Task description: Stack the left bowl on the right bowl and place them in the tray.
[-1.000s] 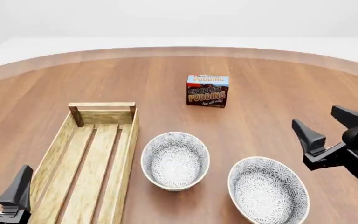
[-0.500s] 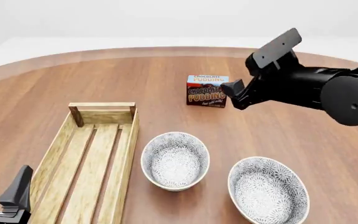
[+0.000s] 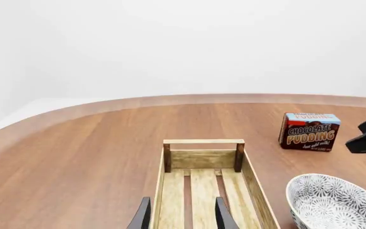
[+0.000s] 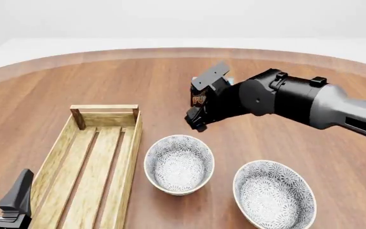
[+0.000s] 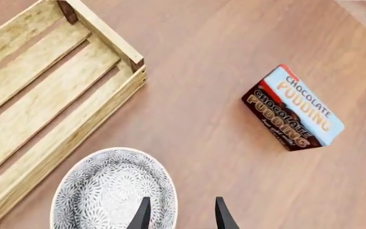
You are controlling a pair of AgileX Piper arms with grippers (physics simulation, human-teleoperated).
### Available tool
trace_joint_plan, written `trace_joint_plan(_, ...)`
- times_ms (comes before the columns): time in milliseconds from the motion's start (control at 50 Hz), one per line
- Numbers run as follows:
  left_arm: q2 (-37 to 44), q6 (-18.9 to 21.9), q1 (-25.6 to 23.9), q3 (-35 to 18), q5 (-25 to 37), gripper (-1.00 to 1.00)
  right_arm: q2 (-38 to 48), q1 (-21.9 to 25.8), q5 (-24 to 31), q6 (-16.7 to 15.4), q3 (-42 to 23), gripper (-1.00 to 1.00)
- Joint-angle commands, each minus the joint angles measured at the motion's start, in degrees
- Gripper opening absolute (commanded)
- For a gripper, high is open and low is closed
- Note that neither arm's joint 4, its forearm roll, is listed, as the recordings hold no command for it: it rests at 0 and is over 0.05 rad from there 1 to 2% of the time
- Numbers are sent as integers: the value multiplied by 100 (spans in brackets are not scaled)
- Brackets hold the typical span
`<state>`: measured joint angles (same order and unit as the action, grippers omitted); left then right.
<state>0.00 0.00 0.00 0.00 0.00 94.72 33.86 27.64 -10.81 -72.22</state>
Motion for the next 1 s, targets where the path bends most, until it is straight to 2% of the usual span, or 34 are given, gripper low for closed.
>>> trace_joint_plan(20, 0, 0, 0, 0, 0, 100, 624, 35, 71, 43, -125, 100)
trace_joint_plan(560, 0, 0, 0, 0, 0, 100, 1222, 207, -432, 408, 146, 100)
trace_joint_plan(1000, 0, 0, 0, 0, 0, 100, 1406, 246, -620, 513, 406, 100)
